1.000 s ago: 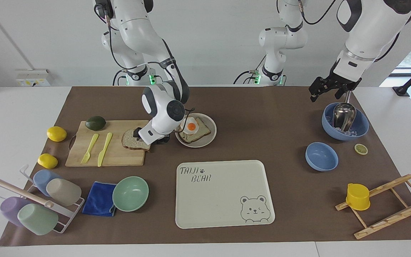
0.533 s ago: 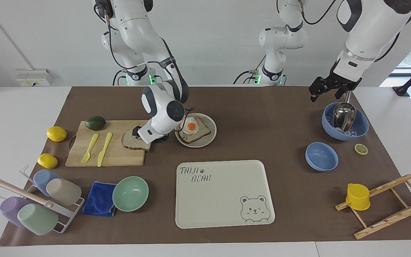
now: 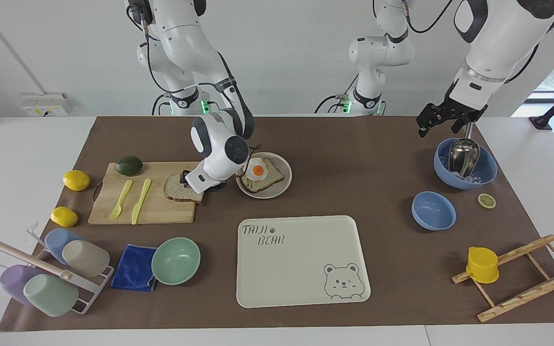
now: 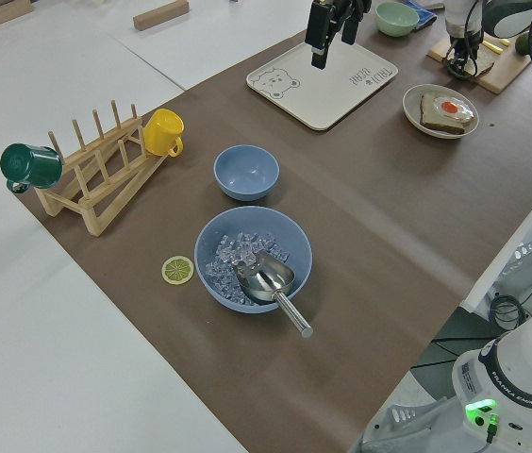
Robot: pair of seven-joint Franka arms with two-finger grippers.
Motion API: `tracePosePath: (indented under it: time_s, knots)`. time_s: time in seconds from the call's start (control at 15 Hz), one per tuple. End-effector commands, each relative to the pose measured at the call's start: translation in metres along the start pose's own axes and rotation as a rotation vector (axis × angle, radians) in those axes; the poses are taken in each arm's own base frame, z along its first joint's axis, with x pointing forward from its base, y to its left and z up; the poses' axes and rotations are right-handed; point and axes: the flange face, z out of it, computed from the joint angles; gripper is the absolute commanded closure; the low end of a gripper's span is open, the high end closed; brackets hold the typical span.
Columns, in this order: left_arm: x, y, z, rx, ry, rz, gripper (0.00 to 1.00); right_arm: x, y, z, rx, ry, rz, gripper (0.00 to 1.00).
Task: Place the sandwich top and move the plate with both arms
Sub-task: 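Grasp the bread slice with the right gripper and lift it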
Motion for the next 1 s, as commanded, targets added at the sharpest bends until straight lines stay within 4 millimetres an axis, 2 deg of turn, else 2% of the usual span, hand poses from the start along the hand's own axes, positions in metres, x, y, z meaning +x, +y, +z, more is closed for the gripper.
tracePosePath:
  time_s: [0.0,0.2,0.47,0.53,0.73,0.93]
  knots:
    - [-0.009,-0.004,-0.001,0.017,-0.003,0.002,0.0,-0.008,0.008,-0.002,-0.025,0.003,0.018,0.98]
    - [-0.009,-0.004,-0.001,0.017,-0.003,0.004,0.0,-0.005,0.009,-0.012,-0.028,0.008,0.02,1.0]
    - [-0.009,-0.005,-0.001,0.017,-0.003,0.001,0.0,0.007,0.019,-0.048,-0.038,0.007,0.027,1.0]
    - [-0.009,-0.004,-0.001,0.017,-0.003,0.002,0.0,0.006,0.016,-0.063,-0.047,0.007,0.022,1.0]
    - [-0.009,-0.004,-0.001,0.017,-0.003,0.002,0.0,-0.012,-0.02,-0.108,-0.086,0.032,-0.046,1.0]
    - [-0.009,-0.004,-0.001,0.017,-0.003,0.002,0.0,-0.02,-0.039,-0.151,-0.105,0.036,-0.061,1.0]
